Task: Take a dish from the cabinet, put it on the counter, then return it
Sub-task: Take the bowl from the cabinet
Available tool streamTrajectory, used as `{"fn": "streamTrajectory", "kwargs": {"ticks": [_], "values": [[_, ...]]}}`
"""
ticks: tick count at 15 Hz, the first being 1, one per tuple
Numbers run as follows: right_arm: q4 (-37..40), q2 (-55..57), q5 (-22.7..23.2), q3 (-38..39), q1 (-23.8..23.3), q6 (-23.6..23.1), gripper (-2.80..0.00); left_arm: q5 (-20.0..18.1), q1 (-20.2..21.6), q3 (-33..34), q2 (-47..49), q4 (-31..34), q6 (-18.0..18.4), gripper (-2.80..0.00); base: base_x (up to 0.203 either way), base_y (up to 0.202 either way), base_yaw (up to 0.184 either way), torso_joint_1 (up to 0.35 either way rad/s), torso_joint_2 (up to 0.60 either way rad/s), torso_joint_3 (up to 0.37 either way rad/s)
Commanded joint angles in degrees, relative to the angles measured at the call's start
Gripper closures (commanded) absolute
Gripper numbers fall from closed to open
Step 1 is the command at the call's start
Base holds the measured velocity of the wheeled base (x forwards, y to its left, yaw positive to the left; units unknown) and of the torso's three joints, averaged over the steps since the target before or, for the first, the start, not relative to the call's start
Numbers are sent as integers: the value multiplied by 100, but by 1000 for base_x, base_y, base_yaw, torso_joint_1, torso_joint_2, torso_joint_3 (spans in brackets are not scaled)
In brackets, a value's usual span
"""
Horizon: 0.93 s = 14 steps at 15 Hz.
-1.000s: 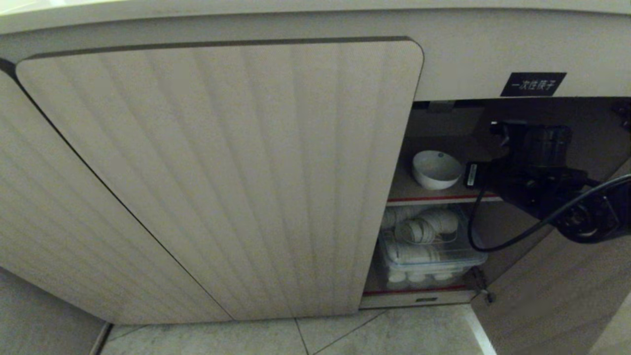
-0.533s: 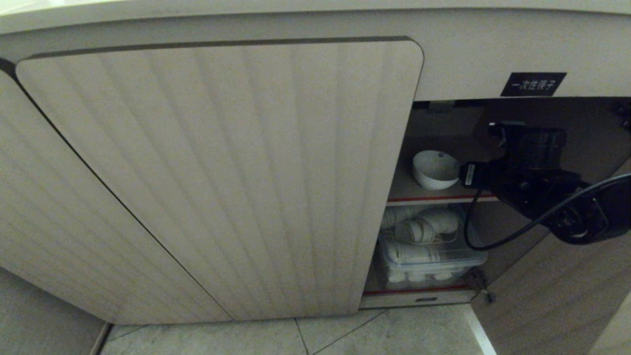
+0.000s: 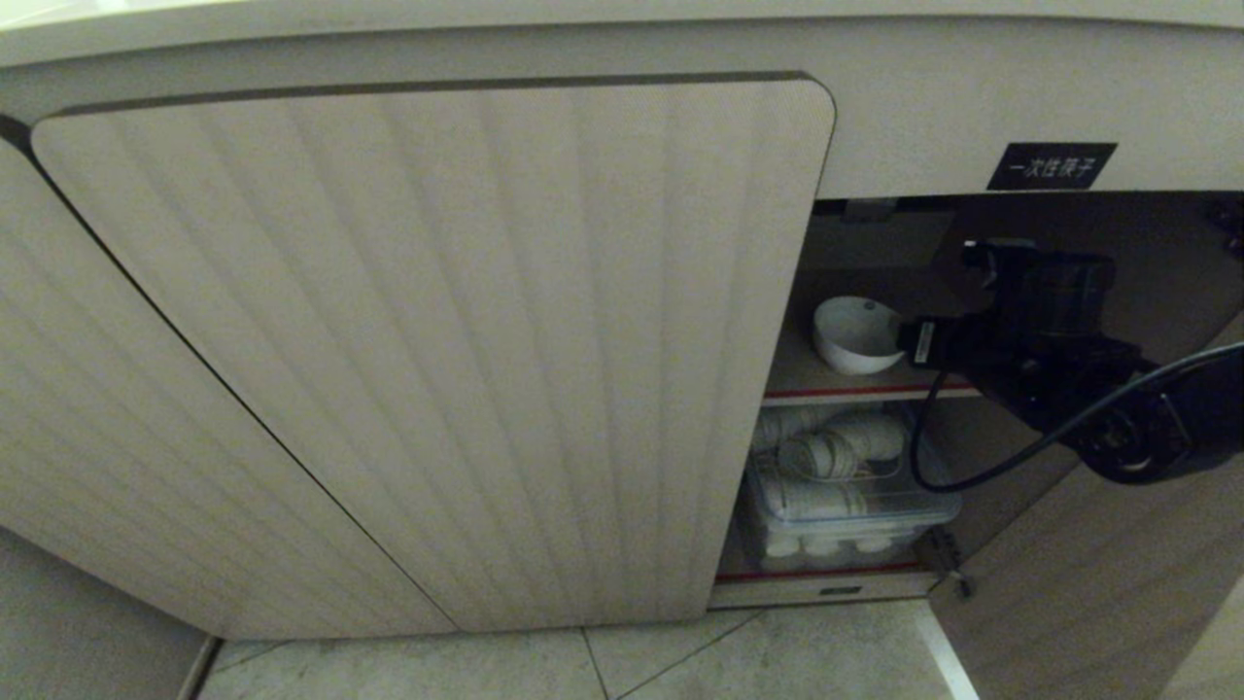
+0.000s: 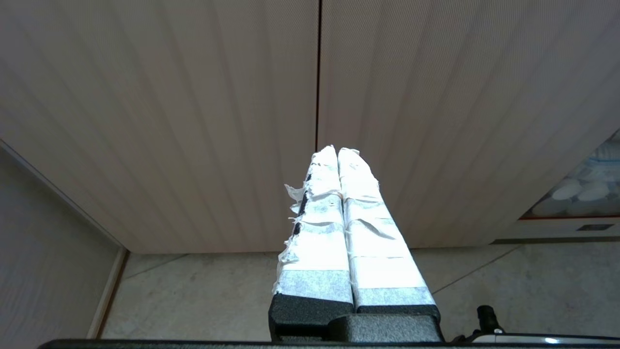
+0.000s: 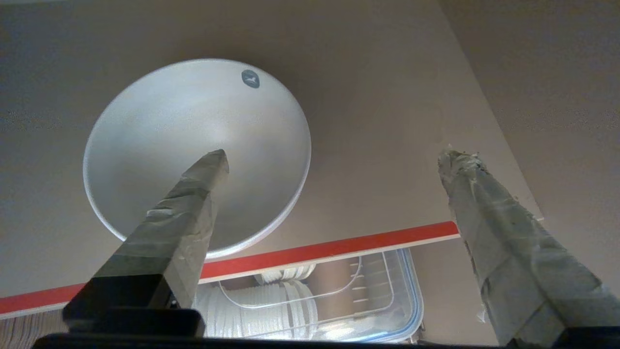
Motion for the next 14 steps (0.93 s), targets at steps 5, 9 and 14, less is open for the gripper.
{"fn": "streamTrajectory", "kwargs": {"ticks": [5,9,14], "values": [[-12,46,-12,-4,4,18,-280,0,1,3,-2,-2,-3,0,0,0,0,0,0,0],[-19,127,-3,-13,2,55,-280,0,1,-3,-2,-2,-3,0,0,0,0,0,0,0],[-27,245,10,-21,5,64,-280,4,1,-4,-2,-2,-3,0,0,0,0,0,0,0]]}}
